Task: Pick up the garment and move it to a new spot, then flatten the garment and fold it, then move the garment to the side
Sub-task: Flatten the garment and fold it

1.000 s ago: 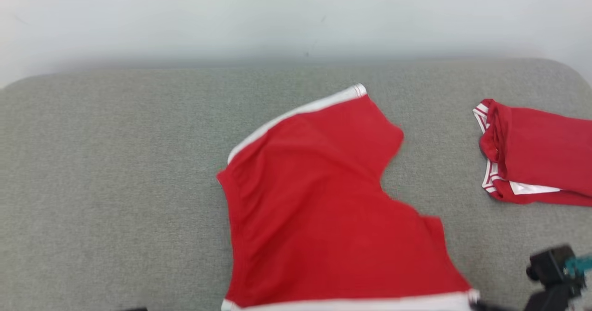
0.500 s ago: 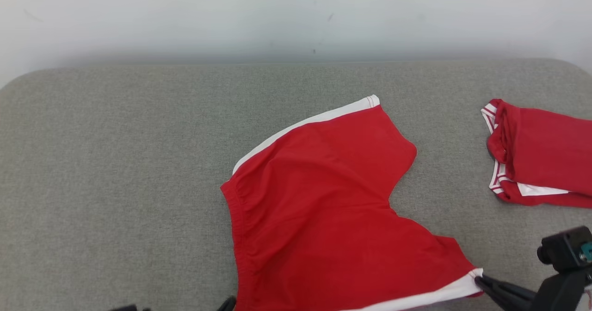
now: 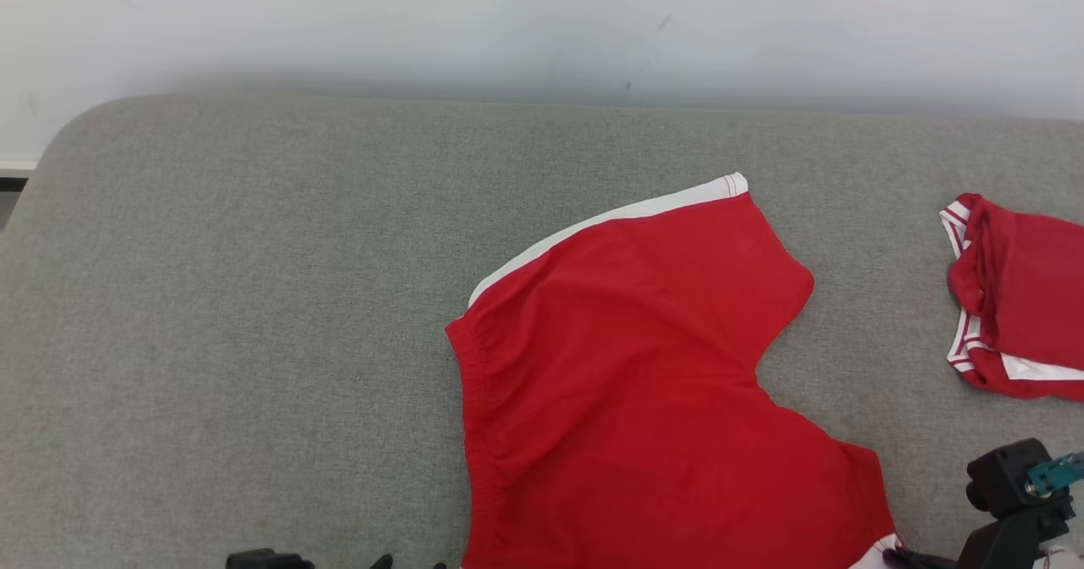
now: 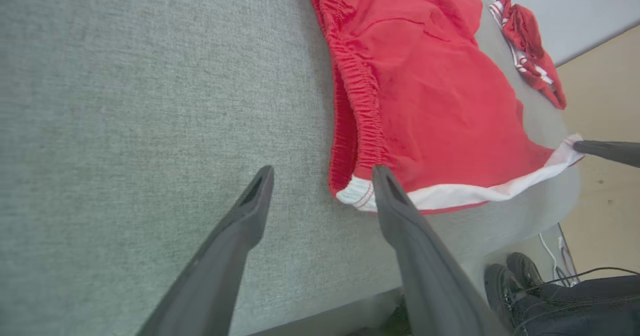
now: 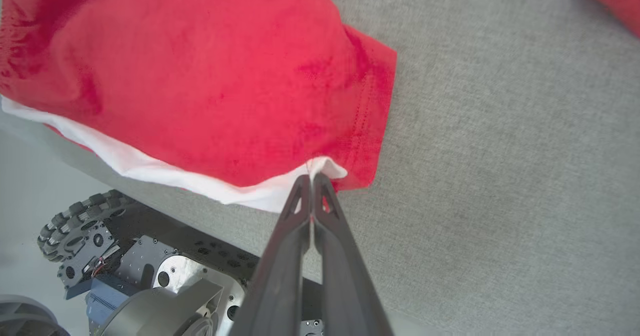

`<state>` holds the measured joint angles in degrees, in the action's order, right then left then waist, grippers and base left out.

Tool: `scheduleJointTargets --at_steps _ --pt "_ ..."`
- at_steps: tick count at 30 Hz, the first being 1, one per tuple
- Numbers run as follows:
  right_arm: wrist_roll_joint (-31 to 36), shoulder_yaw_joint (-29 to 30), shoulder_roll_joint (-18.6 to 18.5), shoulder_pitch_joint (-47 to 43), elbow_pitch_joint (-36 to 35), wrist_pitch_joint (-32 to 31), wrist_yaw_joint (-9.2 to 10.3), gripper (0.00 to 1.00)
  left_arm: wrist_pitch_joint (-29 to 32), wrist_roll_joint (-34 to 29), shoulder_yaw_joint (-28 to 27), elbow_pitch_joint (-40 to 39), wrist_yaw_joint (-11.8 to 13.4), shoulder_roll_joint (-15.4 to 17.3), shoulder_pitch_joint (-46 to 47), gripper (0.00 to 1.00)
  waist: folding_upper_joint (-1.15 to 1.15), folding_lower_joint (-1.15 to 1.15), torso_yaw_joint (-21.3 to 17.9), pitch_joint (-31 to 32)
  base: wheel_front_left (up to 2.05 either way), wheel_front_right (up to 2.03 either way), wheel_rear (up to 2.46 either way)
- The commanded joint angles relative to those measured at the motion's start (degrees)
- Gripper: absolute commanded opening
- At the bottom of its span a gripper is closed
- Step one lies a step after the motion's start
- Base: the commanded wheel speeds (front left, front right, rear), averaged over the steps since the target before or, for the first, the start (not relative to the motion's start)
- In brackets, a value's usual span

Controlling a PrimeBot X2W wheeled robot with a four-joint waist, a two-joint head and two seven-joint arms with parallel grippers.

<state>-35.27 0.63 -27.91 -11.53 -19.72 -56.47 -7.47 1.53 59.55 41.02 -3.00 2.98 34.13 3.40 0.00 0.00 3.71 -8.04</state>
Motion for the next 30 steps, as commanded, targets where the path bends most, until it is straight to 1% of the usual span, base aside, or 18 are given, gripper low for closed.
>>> scheduleJointTargets --at_steps 1,9,11,12,13,14,15,16,19,20,21,23,25,26,27,28,29,30 --pt "0.36 0.04 0.48 -0.31 -0.02 0.04 -0.01 0.0 -0.42 -0.89 0.29 0.11 -0.19 0.06 1.12 1.0 0.0 0.0 0.24 -0.16 0.0 0.0 0.0" --pt "0.74 -2.34 2.13 -0.94 1.03 1.07 -0.01 0.0 0.66 -7.86 4.71 3.87 -0.33 -0.86 4.53 0.99 0.0 0.0 -1.05 -0.46 0.0 0.0 0.0" --pt "0.5 -2.76 2.01 -0.36 1.26 1.47 -0.01 0.0 1.09 -9.09 5.44 4.69 -0.63 -0.99 5.43 0.92 0.0 0.0 -1.5 -0.59 0.0 0.0 0.0" --pt "0.38 -2.91 1.83 -0.23 1.43 1.61 -0.01 0.0 1.33 -9.6 5.89 5.19 -0.76 -1.02 5.92 0.91 0.0 0.0 -1.68 -0.66 0.0 0.0 0.0" --pt "0.22 -3.0 1.67 -0.19 1.52 1.8 -0.01 0.0 1.55 -9.86 6.25 5.53 -0.9 -1.1 6.3 0.85 0.0 0.0 -1.85 -0.72 0.0 0.0 0.0" --pt "0.09 -3.07 1.58 -0.27 1.64 2.02 -0.01 0.0 1.76 -10.17 6.53 5.82 -0.97 -1.21 6.45 0.74 0.0 0.0 -2.01 -0.77 0.0 0.0 0.0" --pt "0.05 -3.03 1.48 -0.31 1.84 2.12 -0.01 0.0 1.77 -10.31 6.76 6.23 -1.17 -1.33 6.54 0.59 0.0 0.0 -2.11 -0.82 0.0 0.0 0.0" --pt "0.02 -2.94 1.32 -0.24 2.0 2.31 -0.01 0.0 1.82 -10.45 6.97 6.59 -1.34 -1.45 6.69 0.49 0.0 0.0 -2.21 -0.88 0.0 0.0 0.0" --pt "-0.24 -2.91 1.09 -0.05 2.41 2.7 -0.01 0.0 1.96 -10.69 7.5 7.28 -1.74 -1.73 7.09 0.38 0.0 0.0 -2.39 -1.09 0.0 0.0 0.0" --pt "-0.34 -2.93 1.04 0.04 2.53 2.88 -0.01 0.0 2.29 -10.58 7.75 7.54 -1.98 -1.76 7.08 0.3 0.0 0.0 -2.42 -1.15 0.0 0.0 0.0" --pt "-0.46 -2.96 1.01 0.1 2.63 3.0 -0.01 0.0 2.35 -10.54 7.91 7.73 -2.01 -1.8 7.12 0.25 0.0 0.0 -2.42 -1.2 0.0 0.0 0.0" --pt "-0.62 -3.03 0.91 0.23 2.8 3.06 -0.01 0.0 2.47 -10.33 8.01 7.98 -2.43 -1.93 7.26 0.3 0.0 0.0 -2.39 -1.32 0.0 0.0 0.0" --pt "-0.61 -3.18 0.87 0.41 2.94 3.23 -0.01 0.0 2.52 -10.3 8.15 8.21 -2.6 -1.98 7.46 0.47 0.0 0.0 -2.33 -1.36 0.0 0.0 0.0" --pt "-0.64 -3.24 0.83 0.51 3.01 3.37 -0.01 0.0 2.48 -10.34 8.21 8.31 -2.77 -2.02 7.57 0.47 0.0 0.0 -2.29 -1.39 0.0 0.0 0.0" --pt "-0.63 -3.3 0.8 0.6 3.1 3.5 -0.01 0.0 2.48 -10.48 8.31 8.38 -2.99 -2.05 7.65 0.38 0.0 0.0 -2.25 -1.39 0.0 0.0 0.0" --pt "-0.63 -3.38 0.79 0.67 3.17 3.63 -0.01 0.0 2.58 -10.53 8.48 8.49 -3.08 -2.1 7.54 0.22 0.0 0.0 -2.23 -1.37 0.0 0.0 0.0" --pt "-0.68 -3.53 0.8 0.77 3.27 3.65 -0.01 0.0 2.64 -10.46 8.87 8.78 -3.67 -2.22 7.49 0.0 0.0 0.0 -2.2 -1.31 0.0 0.0 0.0" --pt "-0.68 -3.53 0.8 0.77 3.27 3.65 -0.01 0.0 2.64 -10.46 8.87 8.78 -3.67 -2.22 7.49 0.0 0.0 0.0 -2.2 -1.31 0.0 0.0 0.0"
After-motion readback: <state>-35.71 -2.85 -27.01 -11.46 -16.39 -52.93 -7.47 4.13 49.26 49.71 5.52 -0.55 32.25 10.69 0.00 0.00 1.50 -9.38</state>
